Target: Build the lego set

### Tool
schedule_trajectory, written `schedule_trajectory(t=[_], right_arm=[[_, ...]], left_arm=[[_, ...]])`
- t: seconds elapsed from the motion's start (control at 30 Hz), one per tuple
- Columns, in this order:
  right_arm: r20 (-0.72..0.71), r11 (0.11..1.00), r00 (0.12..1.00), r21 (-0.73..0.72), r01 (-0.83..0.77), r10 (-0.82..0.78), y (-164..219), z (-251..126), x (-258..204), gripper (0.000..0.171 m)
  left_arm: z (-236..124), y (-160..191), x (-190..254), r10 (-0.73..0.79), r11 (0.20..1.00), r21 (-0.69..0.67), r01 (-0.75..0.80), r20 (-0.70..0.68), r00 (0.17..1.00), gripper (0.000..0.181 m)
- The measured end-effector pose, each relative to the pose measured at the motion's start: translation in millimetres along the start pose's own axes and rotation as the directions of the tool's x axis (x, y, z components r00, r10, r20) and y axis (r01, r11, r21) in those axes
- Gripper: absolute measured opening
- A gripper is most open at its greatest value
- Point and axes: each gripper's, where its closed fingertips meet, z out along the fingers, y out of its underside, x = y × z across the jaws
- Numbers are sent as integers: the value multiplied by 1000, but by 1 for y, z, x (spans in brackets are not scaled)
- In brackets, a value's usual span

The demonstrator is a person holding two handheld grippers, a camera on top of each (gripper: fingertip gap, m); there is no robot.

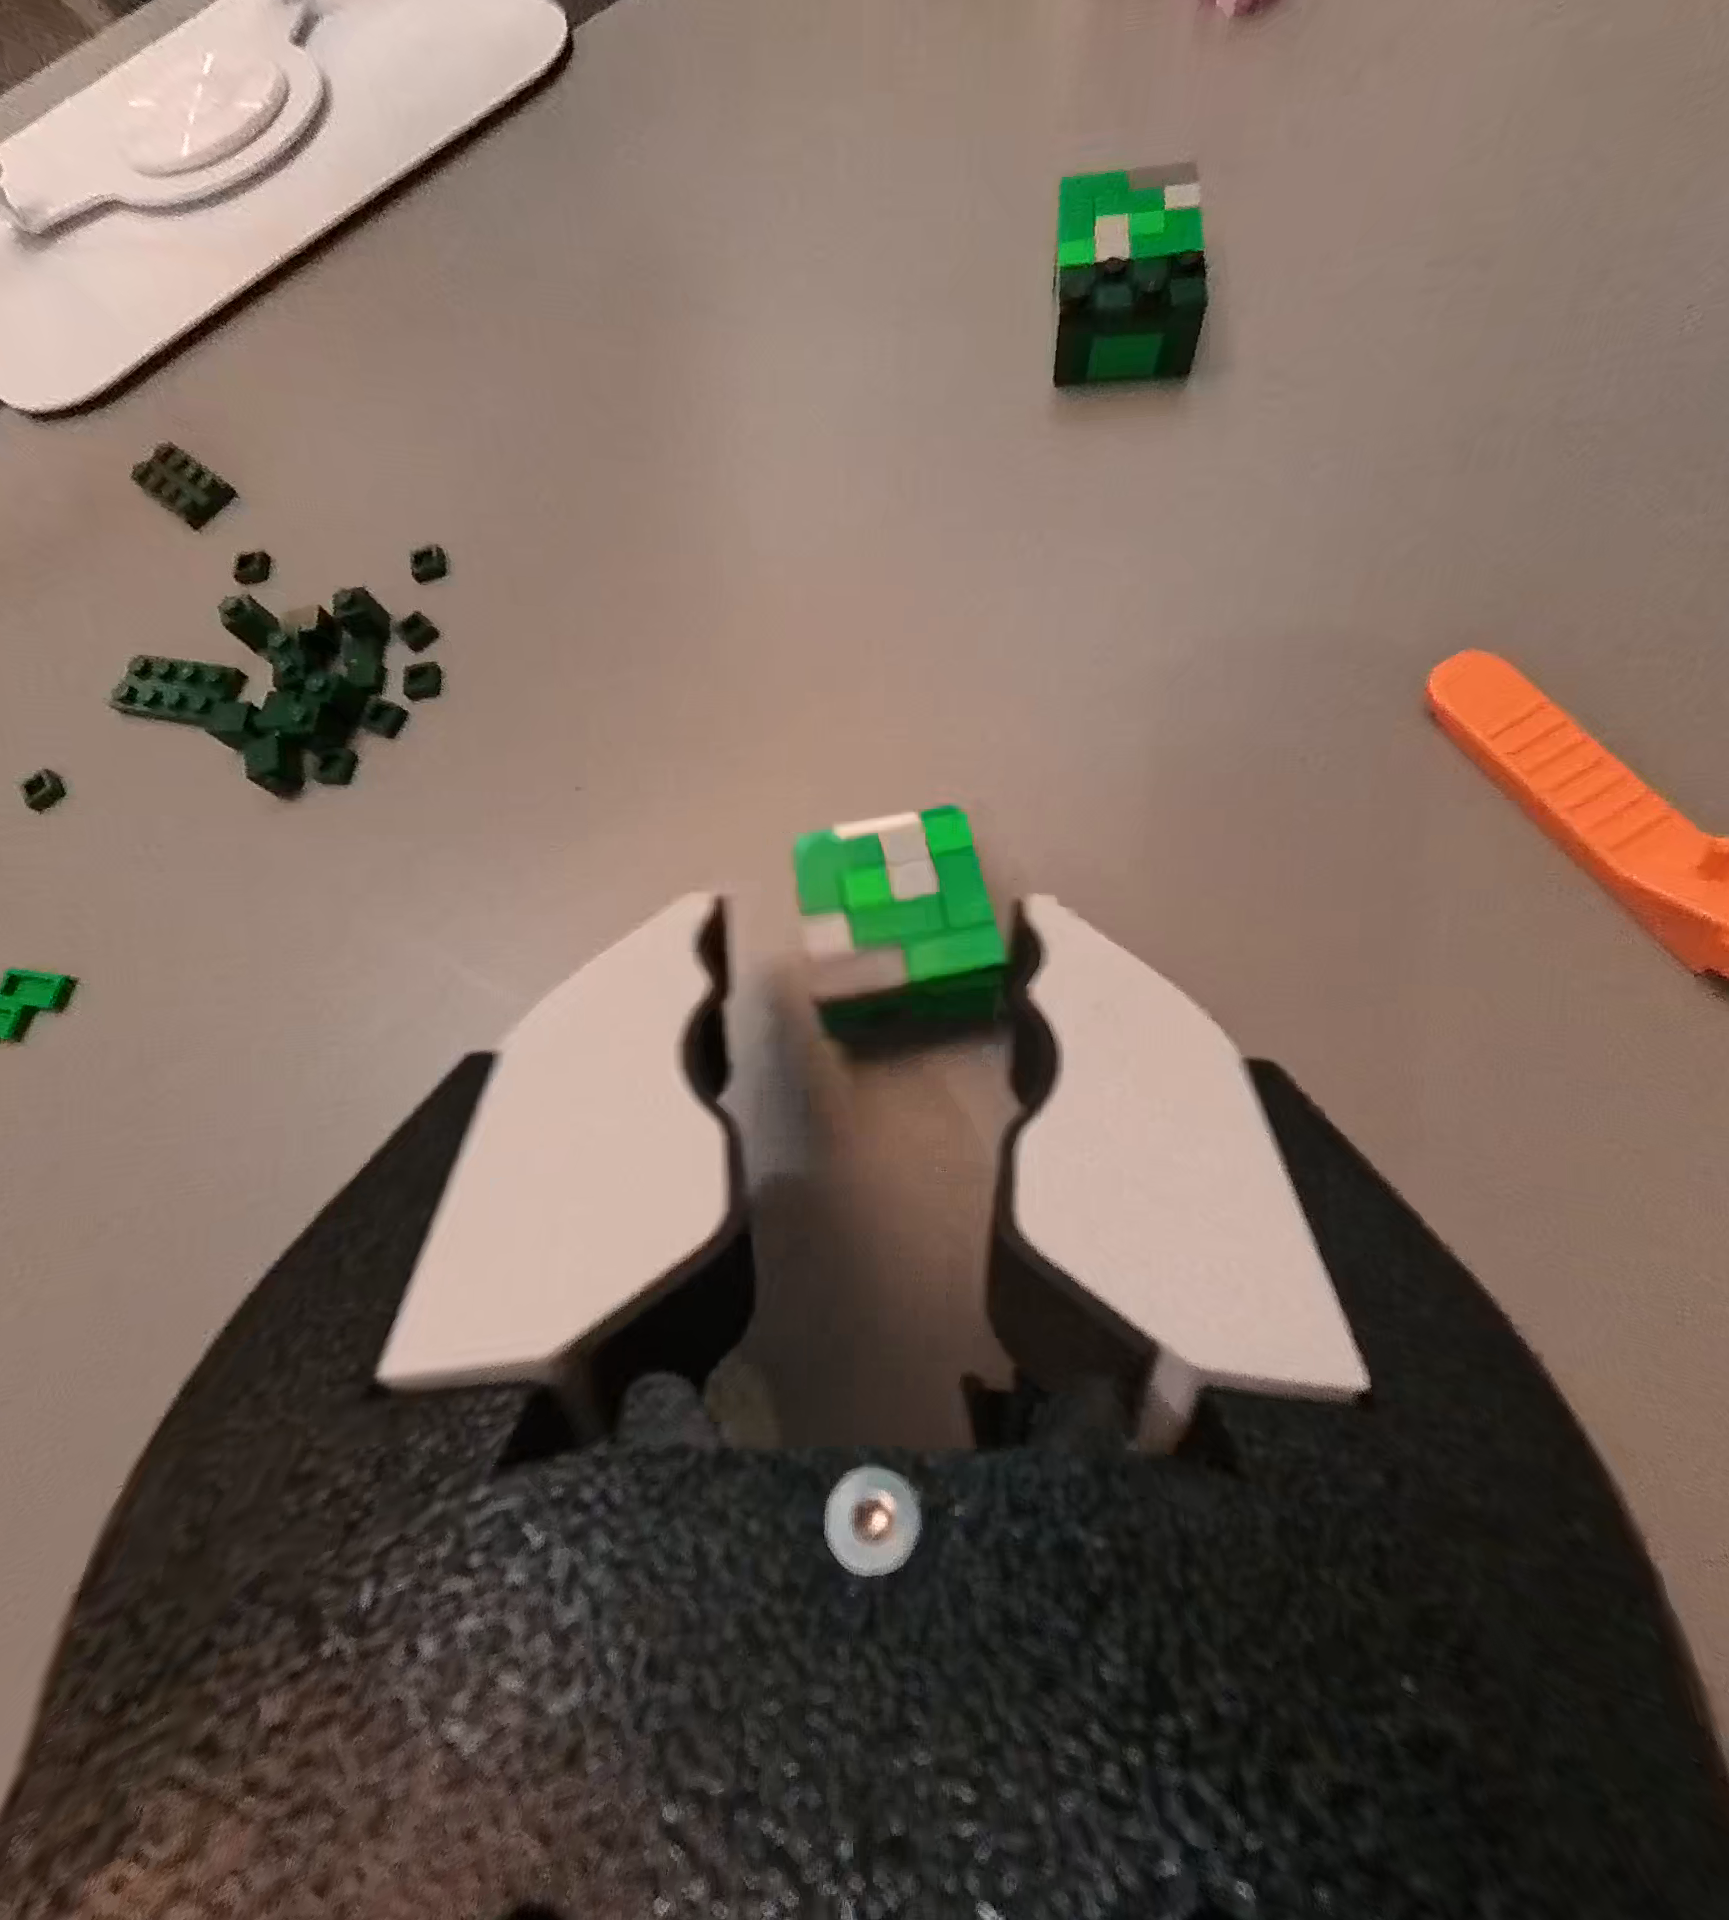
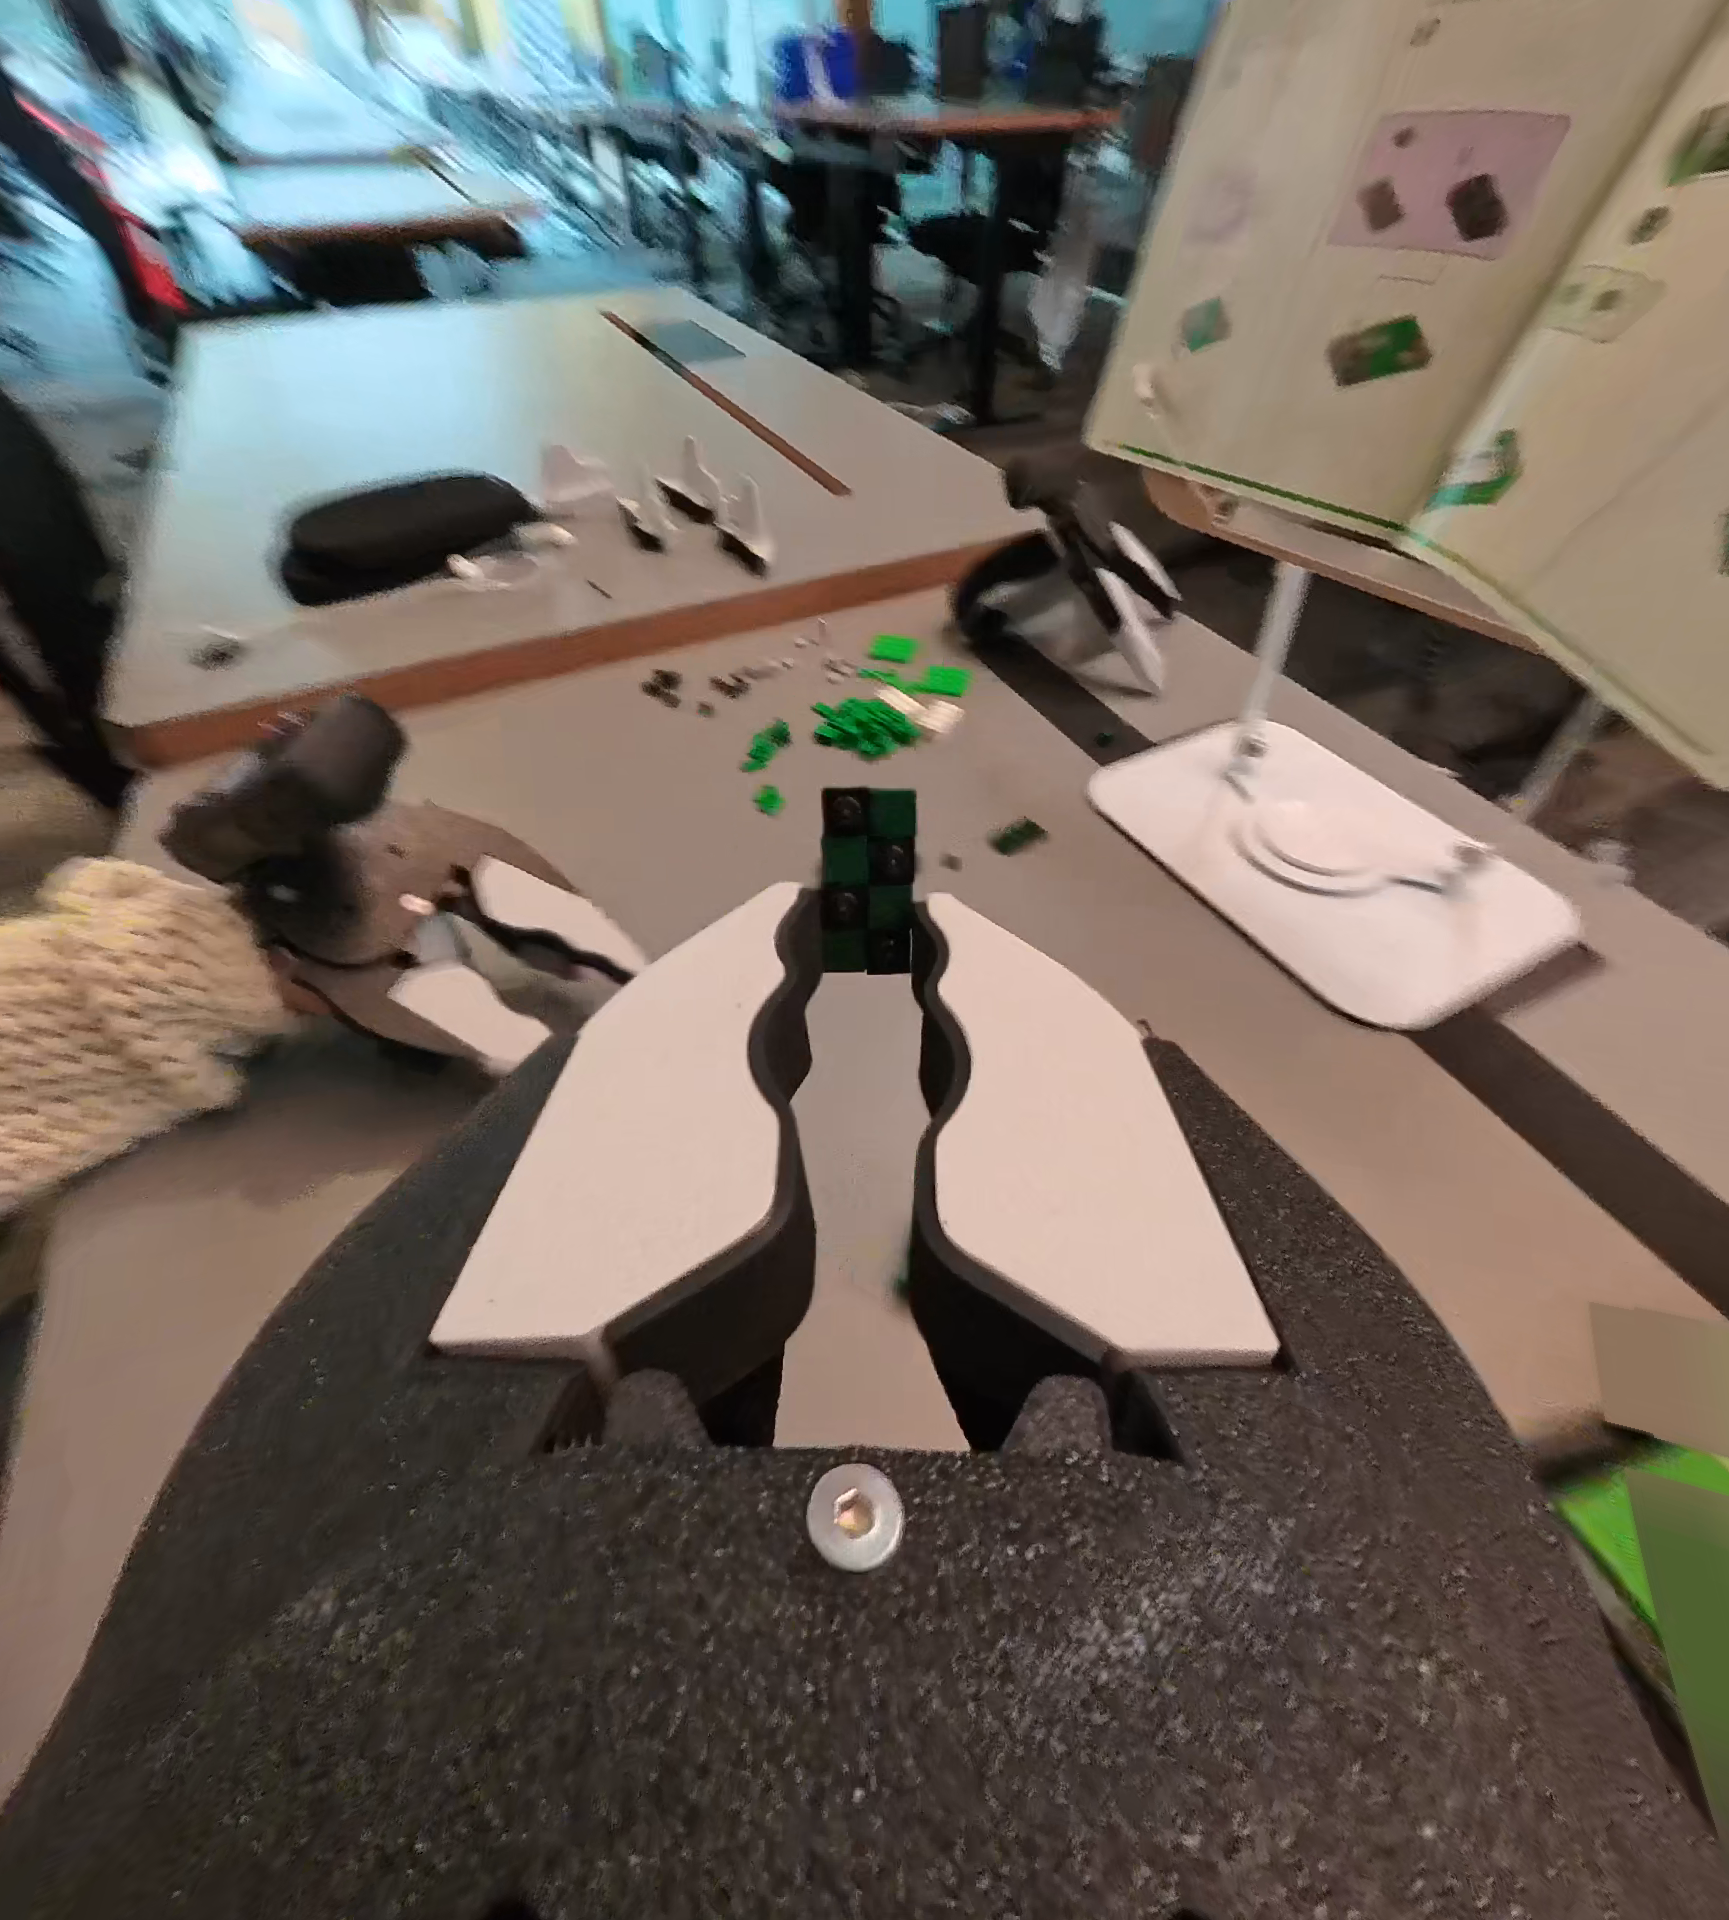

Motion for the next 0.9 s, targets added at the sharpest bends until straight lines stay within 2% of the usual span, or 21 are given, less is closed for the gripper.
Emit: schedule_trajectory(t=[0.07,0.13,0.2,0.27,0.3,0.37,0.5,0.6,0.67,0.7,0.83,0.9], right_arm=[[174,993,980,52,-103,93,-2,9,-16,16],[357,977,918,58,-207,173,-2,14,-31,16],[536,963,810,-22,-269,238,9,16,-52,15],[630,965,733,-127,-229,257,27,18,-71,16],[647,969,721,-180,-170,247,41,19,-79,16],[688,958,686,-283,-46,236,65,17,-97,16],[753,931,598,-364,33,273,77,11,-121,16],[767,920,571,-388,46,295,81,9,-126,16],[777,913,546,-404,52,313,83,6,-129,16],[785,908,526,-416,57,327,84,3,-132,16],[778,880,510,-467,81,366,93,3,-136,16],[779,876,501,-476,80,377,94,3,-137,16]], left_arm=[[-1,5,-3,11,999,-32,-9,36,999,77],[-10,-6,-7,71,997,8,-72,101,992,90],[-31,-42,-3,188,968,136,-212,171,967,87],[-59,-91,17,366,854,294,-429,246,898,74],[-73,-112,32,466,764,344,-547,292,835,68],[-87,-135,57,638,594,336,-731,357,682,55],[-79,-131,80,829,423,227,-877,295,476,53],[-77,-119,87,871,385,213,-898,238,430,47],[-76,-114,91,880,376,213,-902,224,419,26],[-76,-111,93,882,373,217,-902,217,417,22],[-74,-110,104,890,351,245,-904,213,403,23],[-72,-107,107,894,349,258,-901,196,402,16]])
